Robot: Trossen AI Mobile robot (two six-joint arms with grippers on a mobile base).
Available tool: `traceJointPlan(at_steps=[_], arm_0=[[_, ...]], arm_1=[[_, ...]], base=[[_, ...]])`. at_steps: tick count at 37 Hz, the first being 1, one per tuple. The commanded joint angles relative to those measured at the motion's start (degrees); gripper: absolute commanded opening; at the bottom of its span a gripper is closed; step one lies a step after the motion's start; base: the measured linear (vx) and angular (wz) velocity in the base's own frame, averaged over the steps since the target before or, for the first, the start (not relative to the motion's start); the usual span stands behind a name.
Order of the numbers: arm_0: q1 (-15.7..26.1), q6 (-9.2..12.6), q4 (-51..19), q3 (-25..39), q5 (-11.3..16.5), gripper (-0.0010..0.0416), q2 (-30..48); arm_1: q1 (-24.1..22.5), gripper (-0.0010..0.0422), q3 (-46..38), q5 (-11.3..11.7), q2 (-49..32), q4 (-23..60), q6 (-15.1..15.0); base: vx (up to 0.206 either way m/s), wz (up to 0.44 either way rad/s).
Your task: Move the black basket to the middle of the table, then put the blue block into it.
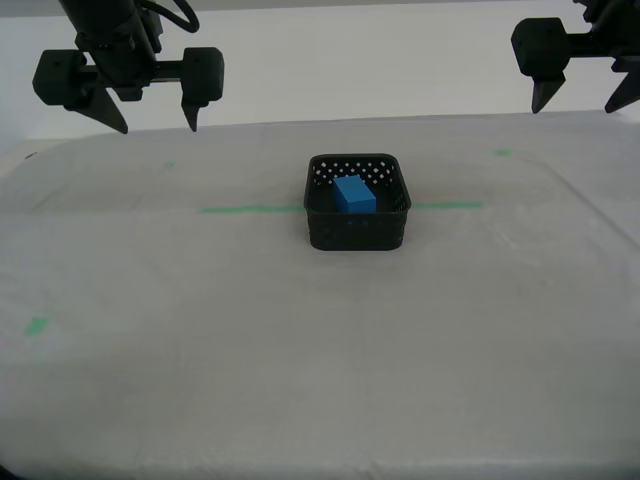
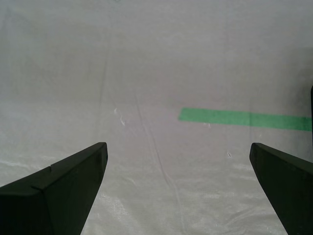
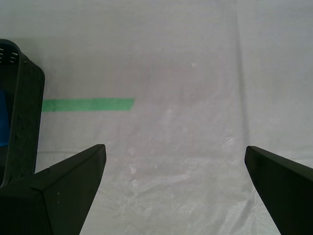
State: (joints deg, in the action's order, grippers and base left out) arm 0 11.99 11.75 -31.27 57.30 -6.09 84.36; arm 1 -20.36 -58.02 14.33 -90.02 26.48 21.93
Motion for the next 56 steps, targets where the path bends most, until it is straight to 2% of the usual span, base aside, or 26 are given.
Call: traceJointPlan(at_steps=[1, 56], arm_0=[[0.00, 0.00, 0.00, 0.07, -0.17, 0.0398, 0.02], [0.00, 0.00, 0.00, 0.07, -0.17, 0.0398, 0.02]], arm_1=[[0.02, 0.0400, -0.04, 0.20, 0.04, -0.04, -0.07], [0.02, 0.0400, -0.04, 0.20, 0.04, -0.02, -0.07]], base=[[0.000, 0.000], [0.000, 0.000]])
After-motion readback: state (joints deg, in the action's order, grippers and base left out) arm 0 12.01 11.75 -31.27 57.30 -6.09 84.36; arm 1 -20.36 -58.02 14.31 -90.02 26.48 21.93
